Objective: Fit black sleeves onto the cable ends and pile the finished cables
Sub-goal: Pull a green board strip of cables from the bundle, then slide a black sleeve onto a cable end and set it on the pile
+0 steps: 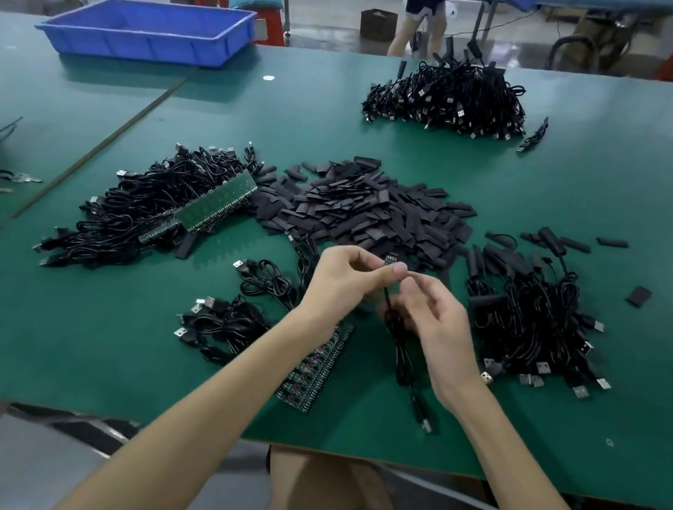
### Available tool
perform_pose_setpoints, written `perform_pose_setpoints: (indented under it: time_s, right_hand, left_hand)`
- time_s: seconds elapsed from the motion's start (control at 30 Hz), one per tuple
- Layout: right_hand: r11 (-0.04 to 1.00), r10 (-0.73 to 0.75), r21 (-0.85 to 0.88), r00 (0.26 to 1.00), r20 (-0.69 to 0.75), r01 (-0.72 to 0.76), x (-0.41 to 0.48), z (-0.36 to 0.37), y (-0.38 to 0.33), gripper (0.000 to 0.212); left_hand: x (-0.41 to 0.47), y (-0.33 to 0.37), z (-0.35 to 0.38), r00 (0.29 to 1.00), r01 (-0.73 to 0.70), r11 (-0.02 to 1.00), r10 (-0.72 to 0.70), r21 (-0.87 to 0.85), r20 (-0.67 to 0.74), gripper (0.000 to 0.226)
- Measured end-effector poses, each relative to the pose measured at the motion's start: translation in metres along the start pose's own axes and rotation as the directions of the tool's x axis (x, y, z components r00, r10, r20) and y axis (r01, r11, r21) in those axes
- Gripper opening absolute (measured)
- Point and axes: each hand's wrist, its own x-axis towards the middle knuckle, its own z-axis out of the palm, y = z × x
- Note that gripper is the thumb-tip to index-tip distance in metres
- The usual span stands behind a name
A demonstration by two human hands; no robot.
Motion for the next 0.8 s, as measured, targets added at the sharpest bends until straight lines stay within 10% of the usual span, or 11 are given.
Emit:
perform_pose_setpoints:
  time_s: [0.37, 0.8]
  right_hand:
    - [0.998, 0.005, 0.057, 0.996, -0.087, 0.000, 0.001, -0.003, 0.003, 0.015]
    - [1.000, -0.011, 0.024, 1.000, -0.022, 0.012, 0.000, -0.001, -0.001, 0.011]
  left_hand:
    - [-0.019, -0.033, -0.036, 0.897, -0.359, 0.771, 0.440, 0.527, -0.033, 0.011]
    - [-0.020, -0.025, -0.075, 0.911, -0.411, 0.434, 0.240, 0.802, 0.337, 0.033]
